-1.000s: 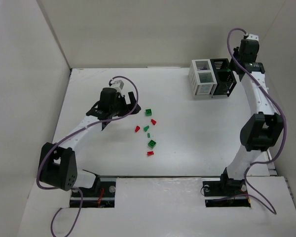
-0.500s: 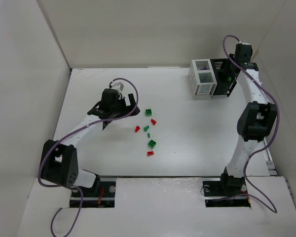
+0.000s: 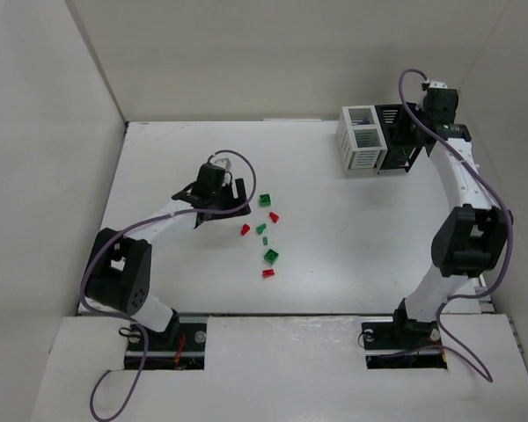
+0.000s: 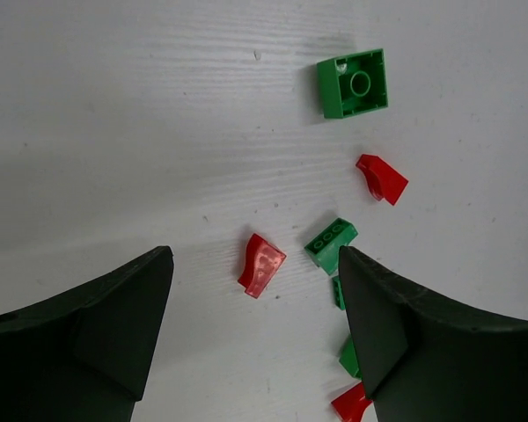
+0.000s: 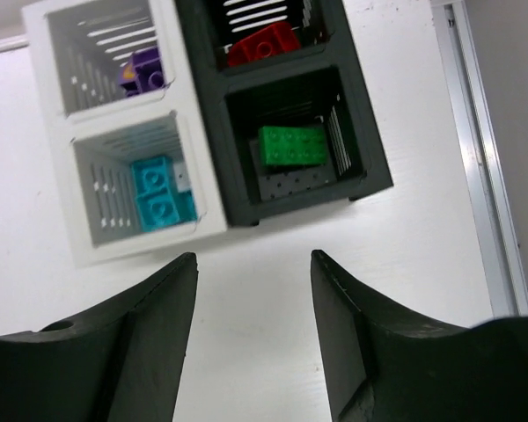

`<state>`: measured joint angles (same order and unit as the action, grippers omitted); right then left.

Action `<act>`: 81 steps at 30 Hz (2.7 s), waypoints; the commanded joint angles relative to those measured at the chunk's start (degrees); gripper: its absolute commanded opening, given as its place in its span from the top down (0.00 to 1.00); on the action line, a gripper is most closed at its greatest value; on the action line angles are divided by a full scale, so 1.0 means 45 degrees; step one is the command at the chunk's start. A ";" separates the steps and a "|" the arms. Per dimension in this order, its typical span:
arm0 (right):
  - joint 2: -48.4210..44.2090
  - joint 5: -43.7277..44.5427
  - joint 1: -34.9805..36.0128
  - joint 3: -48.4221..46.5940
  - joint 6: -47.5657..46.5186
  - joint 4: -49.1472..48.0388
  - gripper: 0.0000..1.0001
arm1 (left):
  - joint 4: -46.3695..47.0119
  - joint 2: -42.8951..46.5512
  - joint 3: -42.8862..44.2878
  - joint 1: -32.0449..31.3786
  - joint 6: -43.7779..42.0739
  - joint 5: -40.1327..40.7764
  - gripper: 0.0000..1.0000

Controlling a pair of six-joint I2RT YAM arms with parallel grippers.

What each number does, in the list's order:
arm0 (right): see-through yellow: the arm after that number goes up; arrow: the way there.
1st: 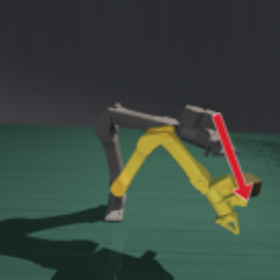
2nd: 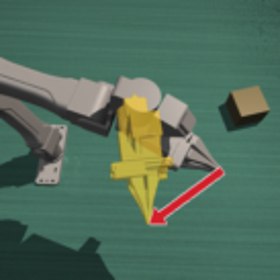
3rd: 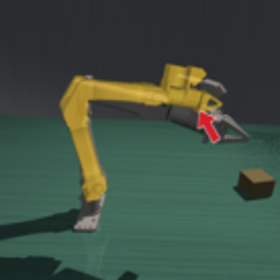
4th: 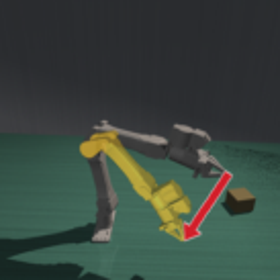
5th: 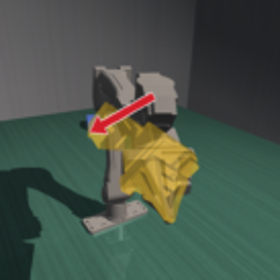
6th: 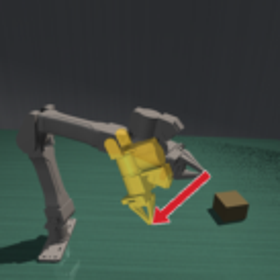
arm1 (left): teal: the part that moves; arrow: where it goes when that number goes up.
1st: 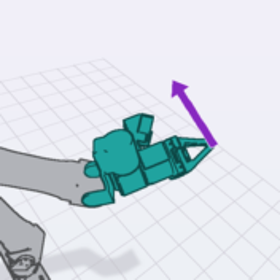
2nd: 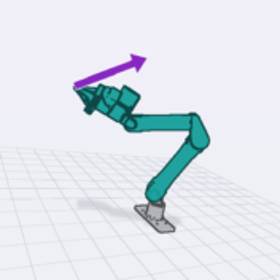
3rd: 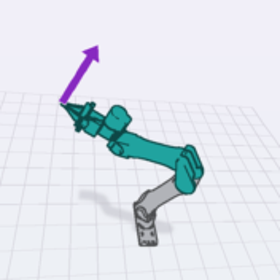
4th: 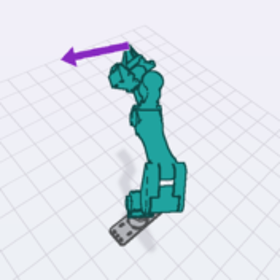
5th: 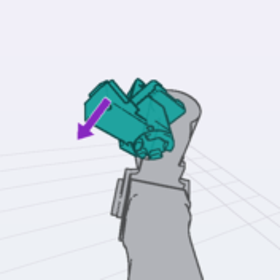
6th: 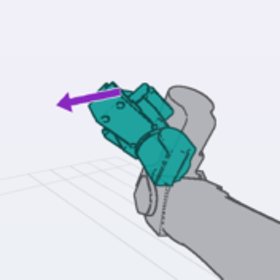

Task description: Sort the legos into containers by color

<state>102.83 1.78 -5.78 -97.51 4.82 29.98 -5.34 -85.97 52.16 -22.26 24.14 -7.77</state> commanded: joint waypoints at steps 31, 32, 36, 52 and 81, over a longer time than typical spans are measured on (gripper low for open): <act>0.3945 -0.0572 0.9937 -0.0322 0.0431 -0.0783 0.18 | -0.1604 0.2910 -0.1922 -0.0835 0.2153 0.3502 0.02; 0.4121 -0.0436 0.9937 -0.0322 0.0549 -0.0995 0.18 | -0.1721 0.3127 -0.2078 -0.0834 0.2155 0.3504 0.02; 0.4551 0.0461 1.0230 -0.0459 0.1115 -0.1426 0.18 | -0.1976 0.4045 -0.2332 -0.0717 0.2155 0.3757 0.00; 0.5431 0.0346 1.0230 -0.0753 0.1976 -0.1954 0.50 | -0.2367 0.5432 -0.2568 -0.0717 0.2915 0.3895 0.00; 0.0351 0.1049 0.1169 -0.0164 0.1136 -0.0882 0.78 | -0.0219 0.1881 0.1140 0.0883 0.0164 0.2781 0.00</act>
<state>102.52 5.04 1.15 -95.13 10.63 23.99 -8.78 -76.99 53.17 -19.31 28.03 5.91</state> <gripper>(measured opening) 0.423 0.997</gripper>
